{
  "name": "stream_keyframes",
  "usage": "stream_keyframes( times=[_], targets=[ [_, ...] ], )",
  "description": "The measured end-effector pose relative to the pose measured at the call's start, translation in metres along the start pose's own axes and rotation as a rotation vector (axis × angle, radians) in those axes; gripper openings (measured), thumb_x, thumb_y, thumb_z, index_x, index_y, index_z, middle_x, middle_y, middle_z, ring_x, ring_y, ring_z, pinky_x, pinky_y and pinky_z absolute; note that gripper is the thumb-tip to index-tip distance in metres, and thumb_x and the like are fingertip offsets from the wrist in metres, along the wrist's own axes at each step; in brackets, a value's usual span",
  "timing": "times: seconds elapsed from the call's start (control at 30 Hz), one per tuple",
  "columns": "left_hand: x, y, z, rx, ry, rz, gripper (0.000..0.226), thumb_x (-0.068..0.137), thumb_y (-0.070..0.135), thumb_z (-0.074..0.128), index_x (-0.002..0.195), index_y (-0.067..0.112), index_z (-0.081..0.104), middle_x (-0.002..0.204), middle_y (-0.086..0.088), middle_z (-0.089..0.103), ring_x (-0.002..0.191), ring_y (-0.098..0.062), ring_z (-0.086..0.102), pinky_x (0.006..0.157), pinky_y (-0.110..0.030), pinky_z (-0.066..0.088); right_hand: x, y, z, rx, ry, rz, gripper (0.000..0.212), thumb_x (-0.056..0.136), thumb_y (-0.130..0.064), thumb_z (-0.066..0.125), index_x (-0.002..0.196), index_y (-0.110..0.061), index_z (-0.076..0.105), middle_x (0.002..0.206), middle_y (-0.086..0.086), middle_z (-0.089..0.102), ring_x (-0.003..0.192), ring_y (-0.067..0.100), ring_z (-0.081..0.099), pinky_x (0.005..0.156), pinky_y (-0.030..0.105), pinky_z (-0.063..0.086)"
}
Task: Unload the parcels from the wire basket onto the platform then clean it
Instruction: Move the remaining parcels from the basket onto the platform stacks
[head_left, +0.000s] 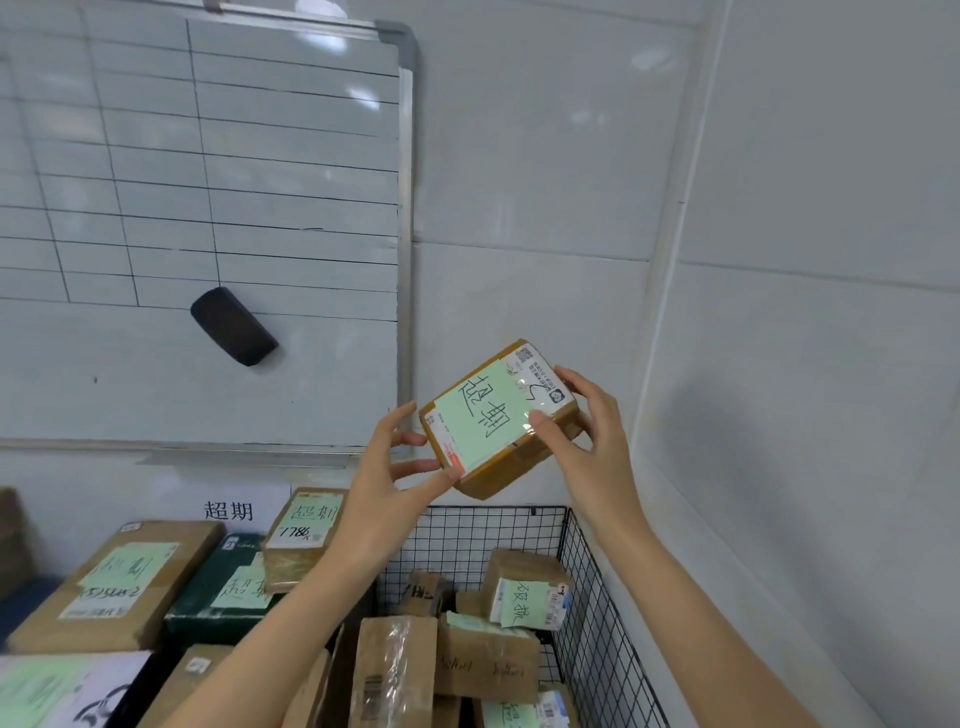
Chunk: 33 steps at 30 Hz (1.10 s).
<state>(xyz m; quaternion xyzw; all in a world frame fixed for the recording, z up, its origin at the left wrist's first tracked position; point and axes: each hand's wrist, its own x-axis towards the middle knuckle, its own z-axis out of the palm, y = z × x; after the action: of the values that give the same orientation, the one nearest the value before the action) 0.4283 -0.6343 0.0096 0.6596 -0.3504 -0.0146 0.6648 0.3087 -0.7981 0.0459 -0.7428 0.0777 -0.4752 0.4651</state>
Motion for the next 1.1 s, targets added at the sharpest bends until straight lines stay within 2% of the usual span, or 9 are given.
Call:
stream_keyframes(
  times=[0.1, 0.23, 0.33, 0.43, 0.53, 0.67, 0.87, 0.93, 1.1],
  targets=[
    [0.001, -0.004, -0.011, 0.08, -0.002, -0.012, 0.078, 0.08, 0.028, 0.079, 0.141, 0.043, 0.033, 0.125, 0.021, 0.047, 0.101, -0.001, 0.061, 0.074, -0.022, 0.05, 0.002, -0.001, -0.003, 0.009, -0.027, -0.011, 0.046, 0.089, -0.018, 0.072, 0.127, -0.036, 0.052, 0.133, -0.014, 0.045, 0.121, 0.0, 0.049, 0.081, 0.008, 0.048],
    [0.0, -0.005, -0.027, 0.08, -0.088, -0.048, 0.079, 0.069, 0.043, 0.078, 0.136, 0.049, 0.037, 0.135, 0.023, 0.044, 0.113, -0.004, 0.054, 0.089, -0.032, 0.047, 0.004, 0.0, -0.004, 0.005, -0.127, -0.007, 0.046, 0.086, -0.021, 0.074, 0.122, -0.039, 0.052, 0.133, -0.016, 0.045, 0.122, 0.004, 0.05, 0.092, 0.024, 0.053],
    [-0.005, -0.005, -0.035, 0.042, -0.201, -0.088, 0.072, 0.073, 0.042, 0.082, 0.132, 0.05, 0.041, 0.13, 0.025, 0.055, 0.116, -0.006, 0.056, 0.098, -0.037, 0.047, 0.003, -0.001, 0.001, 0.016, -0.19, -0.012, 0.043, 0.085, -0.021, 0.074, 0.116, -0.042, 0.052, 0.133, -0.012, 0.046, 0.122, 0.006, 0.052, 0.093, 0.025, 0.053],
    [-0.012, -0.006, -0.042, 0.029, -0.277, -0.118, 0.074, 0.073, 0.038, 0.08, 0.135, 0.045, 0.041, 0.129, 0.017, 0.06, 0.114, -0.016, 0.064, 0.091, -0.035, 0.056, 0.002, 0.001, 0.007, 0.024, -0.246, -0.006, 0.042, 0.084, -0.025, 0.075, 0.114, -0.041, 0.051, 0.131, -0.012, 0.048, 0.122, 0.007, 0.053, 0.095, 0.029, 0.053],
    [-0.025, -0.004, -0.048, 0.042, -0.307, -0.126, 0.073, 0.079, 0.03, 0.081, 0.137, 0.042, 0.038, 0.132, 0.013, 0.059, 0.111, -0.003, 0.062, 0.081, -0.018, 0.054, 0.002, 0.005, 0.013, 0.042, -0.309, 0.021, 0.047, 0.078, -0.038, 0.076, 0.116, -0.04, 0.049, 0.132, -0.011, 0.052, 0.123, 0.006, 0.053, 0.099, 0.034, 0.053],
    [-0.041, 0.0, -0.056, 0.08, -0.324, -0.176, 0.071, 0.082, 0.027, 0.074, 0.136, 0.046, 0.032, 0.121, 0.023, 0.064, 0.109, 0.01, 0.058, 0.077, -0.007, 0.049, 0.002, 0.003, 0.028, 0.093, -0.358, 0.026, 0.039, 0.085, -0.022, 0.073, 0.112, -0.033, 0.047, 0.126, -0.01, 0.059, 0.122, 0.008, 0.055, 0.099, 0.042, 0.053],
    [-0.063, -0.001, -0.074, 0.042, -0.217, -0.227, 0.081, 0.072, 0.042, 0.082, 0.134, 0.056, 0.032, 0.127, 0.016, 0.063, 0.115, -0.005, 0.062, 0.091, -0.023, 0.05, -0.004, 0.002, 0.055, 0.166, -0.414, 0.051, 0.038, 0.072, -0.05, 0.07, 0.104, -0.046, 0.05, 0.124, -0.01, 0.062, 0.124, 0.007, 0.054, 0.099, 0.044, 0.053],
    [-0.072, -0.002, -0.082, 0.026, -0.177, -0.244, 0.085, 0.064, 0.05, 0.082, 0.133, 0.062, 0.033, 0.132, 0.013, 0.06, 0.118, -0.009, 0.061, 0.097, -0.032, 0.049, -0.009, 0.003, 0.065, 0.18, -0.456, 0.057, 0.037, 0.078, -0.043, 0.073, 0.106, -0.045, 0.049, 0.127, -0.009, 0.061, 0.125, 0.005, 0.052, 0.101, 0.045, 0.051],
    [-0.095, -0.003, -0.098, 0.072, -0.06, -0.217, 0.086, 0.061, 0.053, 0.079, 0.134, 0.057, 0.034, 0.127, 0.021, 0.058, 0.113, 0.003, 0.059, 0.084, -0.017, 0.052, -0.023, -0.001, 0.092, 0.192, -0.515, 0.048, 0.032, 0.092, -0.029, 0.066, 0.119, -0.034, 0.05, 0.135, -0.008, 0.054, 0.127, -0.003, 0.046, 0.107, 0.04, 0.047]
  ],
)
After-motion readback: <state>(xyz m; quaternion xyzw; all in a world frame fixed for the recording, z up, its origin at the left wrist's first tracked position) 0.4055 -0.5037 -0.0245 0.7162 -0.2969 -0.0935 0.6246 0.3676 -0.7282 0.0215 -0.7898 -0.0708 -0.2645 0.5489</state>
